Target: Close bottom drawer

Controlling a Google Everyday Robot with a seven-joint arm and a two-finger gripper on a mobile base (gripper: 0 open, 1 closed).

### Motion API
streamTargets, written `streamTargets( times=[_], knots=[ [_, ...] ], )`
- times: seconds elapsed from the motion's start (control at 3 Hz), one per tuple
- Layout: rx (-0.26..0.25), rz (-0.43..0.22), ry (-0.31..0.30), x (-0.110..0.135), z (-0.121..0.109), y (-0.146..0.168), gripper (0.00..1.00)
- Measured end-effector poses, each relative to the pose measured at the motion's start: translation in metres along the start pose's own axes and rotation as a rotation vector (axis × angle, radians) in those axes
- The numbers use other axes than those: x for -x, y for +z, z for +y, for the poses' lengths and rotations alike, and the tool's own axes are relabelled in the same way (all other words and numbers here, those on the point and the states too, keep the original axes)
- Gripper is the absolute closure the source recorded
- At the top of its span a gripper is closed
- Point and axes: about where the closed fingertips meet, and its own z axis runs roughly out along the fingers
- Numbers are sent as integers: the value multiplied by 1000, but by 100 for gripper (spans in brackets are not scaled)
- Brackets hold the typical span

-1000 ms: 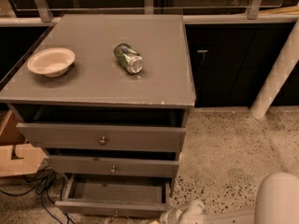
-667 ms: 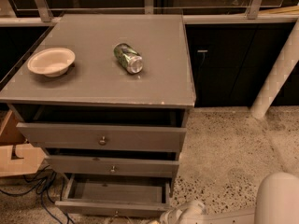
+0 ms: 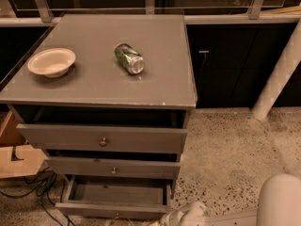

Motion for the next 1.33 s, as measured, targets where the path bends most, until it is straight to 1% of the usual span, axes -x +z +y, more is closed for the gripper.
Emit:
streamTargets(
  times=[0.67,1.0,1.33],
  knots=[
    [0,0,0,0,0,0,86],
    [-21,-10,0,6,-8,7,100],
    [-55,-63,17,27,-17,22,100]
  ],
)
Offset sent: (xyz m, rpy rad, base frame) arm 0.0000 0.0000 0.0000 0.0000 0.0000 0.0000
